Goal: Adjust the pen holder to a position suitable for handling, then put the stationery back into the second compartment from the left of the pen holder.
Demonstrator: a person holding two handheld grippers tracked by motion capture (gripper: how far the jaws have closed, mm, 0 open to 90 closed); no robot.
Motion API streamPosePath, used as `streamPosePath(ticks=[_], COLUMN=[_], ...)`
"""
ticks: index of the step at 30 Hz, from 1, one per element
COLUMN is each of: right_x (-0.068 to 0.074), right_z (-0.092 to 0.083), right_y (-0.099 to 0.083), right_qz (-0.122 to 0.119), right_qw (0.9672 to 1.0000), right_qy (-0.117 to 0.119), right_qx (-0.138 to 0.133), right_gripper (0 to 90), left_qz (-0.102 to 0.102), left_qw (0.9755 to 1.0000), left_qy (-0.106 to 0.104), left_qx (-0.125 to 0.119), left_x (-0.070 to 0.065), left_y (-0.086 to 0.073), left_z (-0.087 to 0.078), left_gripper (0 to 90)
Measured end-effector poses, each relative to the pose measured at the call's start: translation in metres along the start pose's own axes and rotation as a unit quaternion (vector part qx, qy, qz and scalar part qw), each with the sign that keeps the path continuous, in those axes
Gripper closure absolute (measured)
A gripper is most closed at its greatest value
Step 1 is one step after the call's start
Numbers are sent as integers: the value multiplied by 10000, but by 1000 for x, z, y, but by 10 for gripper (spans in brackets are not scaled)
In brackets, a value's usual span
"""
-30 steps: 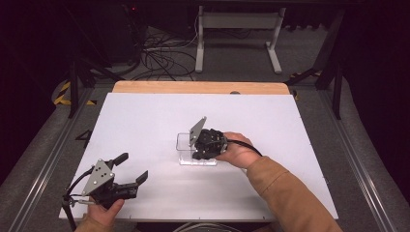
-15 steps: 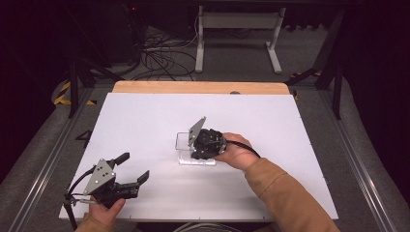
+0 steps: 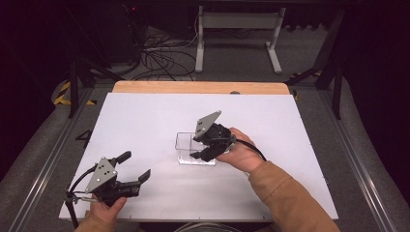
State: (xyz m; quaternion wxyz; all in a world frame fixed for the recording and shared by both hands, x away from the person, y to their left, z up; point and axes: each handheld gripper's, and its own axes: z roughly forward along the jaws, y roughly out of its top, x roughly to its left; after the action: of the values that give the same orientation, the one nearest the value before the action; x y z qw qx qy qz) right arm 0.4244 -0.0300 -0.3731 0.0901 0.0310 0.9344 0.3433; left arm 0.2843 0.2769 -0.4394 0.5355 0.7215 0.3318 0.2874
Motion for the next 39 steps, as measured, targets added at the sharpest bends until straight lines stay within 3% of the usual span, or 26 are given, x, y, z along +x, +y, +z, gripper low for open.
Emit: streamPosePath(ticks=[1,3,5,9,14,19,25,34,39], right_x=[0,1,2,7,12,16,17,19,25], right_z=[0,-16,-19,-38,-52,-62,-65,-71,-75], right_y=[0,-1,-1,-5,-12,-22,-29,-38,-49], right_qz=[0,253,294,429,481,589,649,927,1020], right_qw=[10000,9988,9983,9948,9905,9869,9850,9801,9793], right_qy=[0,-131,-168,-440,-786,-945,-1077,-1050,-1153], right_qx=[0,-401,-481,-810,-1020,-1164,-1182,-1404,-1312], right_gripper=[385,291,264,189,113,89,48,0,0], left_qz=[-2,-15,-30,-68,-41,-63,-29,-45,-79], left_qw=[10000,10000,10000,10000,10000,10000,10000,10000,10000], left_qy=[-2,-1,-8,-16,16,7,41,35,49], left_qx=[18,11,19,32,-7,14,3,-1,-13], left_x=[0,1,0,-1,-1,-2,-1,-1,-2], left_y=[0,0,0,0,1,0,0,0,0], left_z=[0,0,1,1,0,1,0,-1,-2], left_gripper=[121,121,121,121,121,121,121,121,121])
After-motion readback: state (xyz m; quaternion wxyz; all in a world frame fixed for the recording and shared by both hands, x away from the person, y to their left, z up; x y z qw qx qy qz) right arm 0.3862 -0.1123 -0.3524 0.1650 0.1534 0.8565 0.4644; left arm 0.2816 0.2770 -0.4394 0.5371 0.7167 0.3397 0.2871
